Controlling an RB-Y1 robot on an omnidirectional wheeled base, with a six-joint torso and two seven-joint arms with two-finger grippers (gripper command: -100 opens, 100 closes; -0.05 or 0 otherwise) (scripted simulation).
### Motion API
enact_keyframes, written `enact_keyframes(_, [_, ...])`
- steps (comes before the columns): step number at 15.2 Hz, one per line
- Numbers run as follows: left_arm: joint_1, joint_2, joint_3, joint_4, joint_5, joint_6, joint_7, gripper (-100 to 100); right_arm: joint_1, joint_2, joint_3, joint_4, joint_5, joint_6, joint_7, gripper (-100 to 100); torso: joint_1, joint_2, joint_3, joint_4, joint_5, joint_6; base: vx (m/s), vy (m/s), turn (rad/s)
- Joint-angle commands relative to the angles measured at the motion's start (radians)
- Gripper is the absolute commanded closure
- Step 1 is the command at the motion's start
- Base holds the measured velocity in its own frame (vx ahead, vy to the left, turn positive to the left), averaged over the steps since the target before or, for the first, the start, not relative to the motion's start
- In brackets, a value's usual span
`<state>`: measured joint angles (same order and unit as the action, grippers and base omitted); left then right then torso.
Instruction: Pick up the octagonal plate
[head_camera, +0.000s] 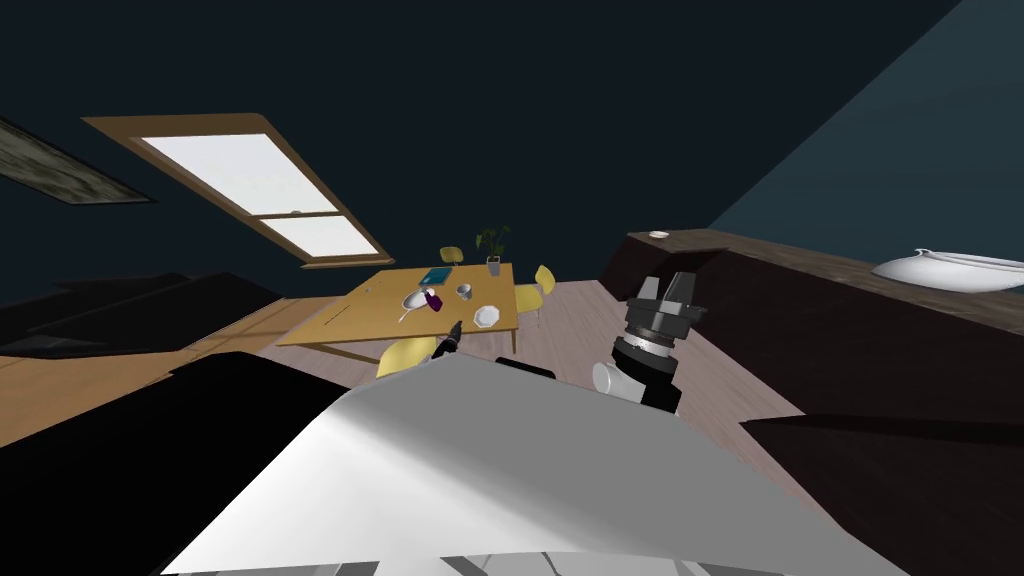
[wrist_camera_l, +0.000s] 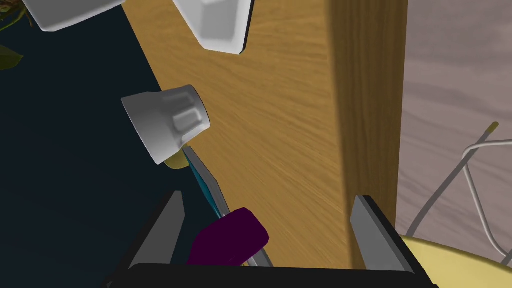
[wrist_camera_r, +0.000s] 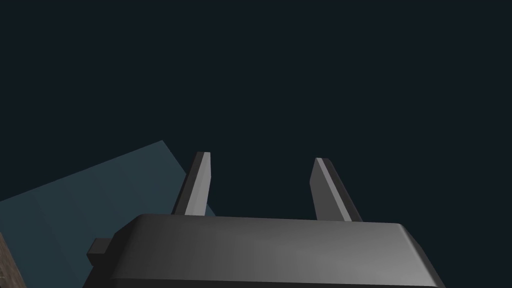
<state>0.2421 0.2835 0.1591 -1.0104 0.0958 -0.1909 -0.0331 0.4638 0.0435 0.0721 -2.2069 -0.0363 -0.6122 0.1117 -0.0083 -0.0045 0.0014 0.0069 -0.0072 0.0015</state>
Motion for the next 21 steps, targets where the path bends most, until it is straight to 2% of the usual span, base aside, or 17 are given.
enact_keyframes(1, [0.006, 0.007, 0.021, -0.019, -0.003, 0.012, -0.013, -100, 0.0, 0.0, 0.0, 0.0, 0.0, 0.0, 0.0, 0, 0.0, 0.0, 0.0, 0.0, 0.0, 0.0, 0.093, -0.145, 0.1])
enact_keyframes(3, [0.013, -0.001, 0.037, -0.029, -0.003, 0.014, -0.018, -100, 0.0, 0.0, 0.0, 0.0, 0.0, 0.0, 0.0, 0, -0.004, -0.003, -0.002, -0.001, -0.001, 0.0, 0.088, -0.163, 0.08])
enact_keyframes(5, [0.02, -0.039, 0.052, -0.042, -0.002, 0.016, -0.023, -100, 0.0, 0.0, 0.0, 0.0, 0.0, 0.0, 0.0, 0, -0.007, -0.003, -0.002, -0.001, -0.001, 0.0, 0.077, -0.189, 0.07])
enact_keyframes(8, [0.022, -0.08, 0.058, -0.048, -0.001, 0.016, -0.025, -100, 0.0, 0.0, 0.0, 0.0, 0.0, 0.0, 0.0, 0, -0.003, -0.003, -0.002, -0.001, -0.001, 0.001, 0.063, -0.093, 0.028])
enact_keyframes(15, [0.022, -0.221, 0.064, -0.057, -0.001, 0.016, -0.027, -100, 0.0, 0.0, 0.0, 0.0, 0.0, 0.0, 0.0, 0, 0.006, 0.001, 0.0, 0.0, 0.001, 0.0, 0.027, -0.005, 0.001])
enact_keyframes(16, [0.022, -0.222, 0.064, -0.057, -0.001, 0.016, -0.027, -100, 0.0, 0.0, 0.0, 0.0, 0.0, 0.0, 0.0, 0, 0.006, 0.001, 0.0, 0.0, 0.001, 0.0, 0.017, -0.001, 0.0])
enact_keyframes(17, [0.021, -0.247, 0.064, -0.057, -0.001, 0.016, -0.027, -100, 0.0, 0.0, 0.0, 0.0, 0.0, 0.0, 0.0, 0, 0.007, 0.001, 0.0, 0.0, 0.001, 0.0, 0.012, 0.001, -0.001])
enact_keyframes(18, [0.021, -0.247, 0.064, -0.057, -0.001, 0.016, -0.027, -100, 0.0, 0.0, 0.0, 0.0, 0.0, 0.0, 0.0, 0, 0.007, 0.001, 0.001, 0.0, 0.001, 0.0, 0.008, 0.002, -0.001])
enact_keyframes(20, [0.021, -0.283, 0.064, -0.057, -0.001, 0.016, -0.027, -100, 0.0, 0.0, 0.0, 0.0, 0.0, 0.0, 0.0, 0, 0.007, 0.002, 0.001, 0.0, 0.002, 0.001, 0.0, 0.0, 0.0])
enact_keyframes(21, [0.015, -0.264, 0.066, -0.05, -0.001, 0.014, -0.027, -100, 0.0, 0.0, 0.0, 0.0, 0.0, 0.0, 0.0, 0, 0.007, 0.002, 0.001, 0.0, 0.001, 0.0, 0.0, 0.0, 0.0])
